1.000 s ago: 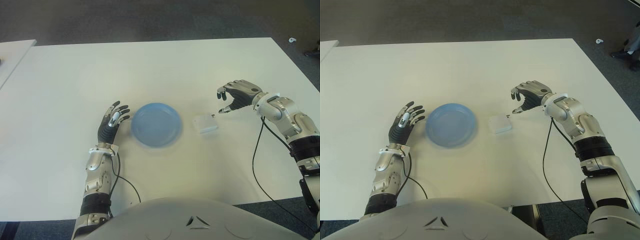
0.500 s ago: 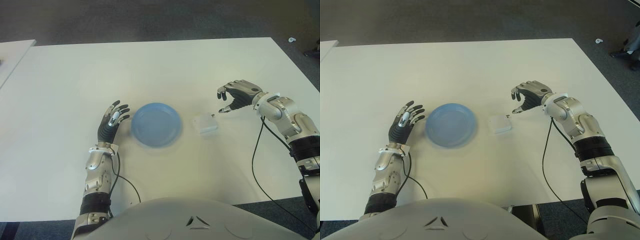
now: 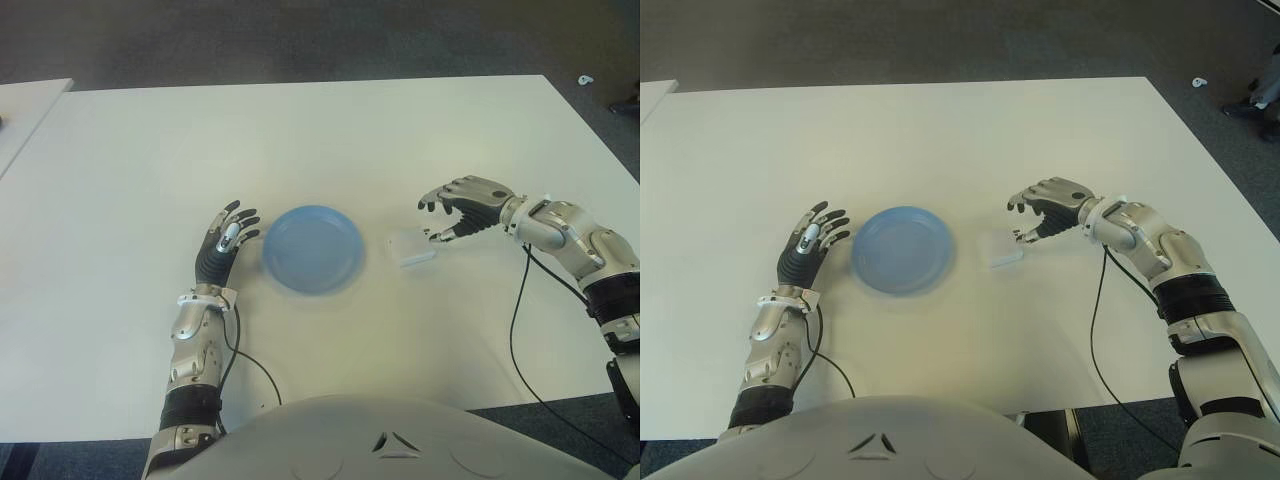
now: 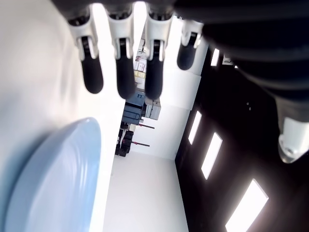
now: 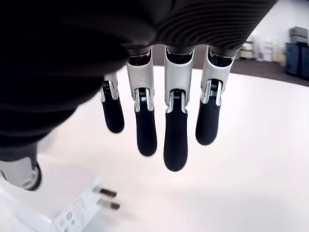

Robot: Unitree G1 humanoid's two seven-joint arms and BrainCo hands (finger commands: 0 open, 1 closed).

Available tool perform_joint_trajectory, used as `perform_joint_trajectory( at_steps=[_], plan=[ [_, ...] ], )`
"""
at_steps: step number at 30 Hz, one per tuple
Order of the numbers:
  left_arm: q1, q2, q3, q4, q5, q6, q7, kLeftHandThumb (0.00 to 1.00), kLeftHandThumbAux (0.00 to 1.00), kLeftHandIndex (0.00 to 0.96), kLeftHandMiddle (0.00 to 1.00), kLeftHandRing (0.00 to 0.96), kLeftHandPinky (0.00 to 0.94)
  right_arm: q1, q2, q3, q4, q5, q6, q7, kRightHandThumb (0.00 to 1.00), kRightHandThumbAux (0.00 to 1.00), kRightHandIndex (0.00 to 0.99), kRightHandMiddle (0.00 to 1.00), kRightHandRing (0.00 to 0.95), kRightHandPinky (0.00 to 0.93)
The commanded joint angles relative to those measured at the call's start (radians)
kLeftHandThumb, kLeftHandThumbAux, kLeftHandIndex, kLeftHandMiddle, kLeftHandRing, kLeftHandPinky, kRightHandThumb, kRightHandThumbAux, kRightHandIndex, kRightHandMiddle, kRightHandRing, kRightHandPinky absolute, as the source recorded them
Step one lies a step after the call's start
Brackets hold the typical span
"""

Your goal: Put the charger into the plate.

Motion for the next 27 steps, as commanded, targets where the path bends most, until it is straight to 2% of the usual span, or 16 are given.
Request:
perform_joint_trajectory(
  at_steps=[1, 13, 27],
  plan=[
    [0.025, 0.005, -0.004, -0.011, 0.002, 0.017, -0.012, 0.0, 0.471, 0.146, 0.271, 0.277, 0.282, 0.015, -0.04, 0.032, 0.014, -0.069, -0.032, -0.013, 0.553, 0.409, 0.007, 0.015, 0.016, 0.078],
    [0.045, 0.004, 0.003, -0.019, -0.004, 0.015, -0.012, 0.0, 0.469, 0.143, 0.26, 0.269, 0.276, 0.002, -0.004, 0.103, 0.188, -0.194, -0.02, -0.194, 0.571, 0.429, 0.0, 0.012, 0.06, 0.176],
    [0.047, 0.009, 0.015, -0.035, 0.005, 0.008, -0.001, 0.0, 0.478, 0.149, 0.264, 0.27, 0.278, 0.0, 0.008, 0.133, 0.238, -0.198, -0.015, -0.286, 0.572, 0.42, 0.001, 0.056, 0.105, 0.203]
  ],
)
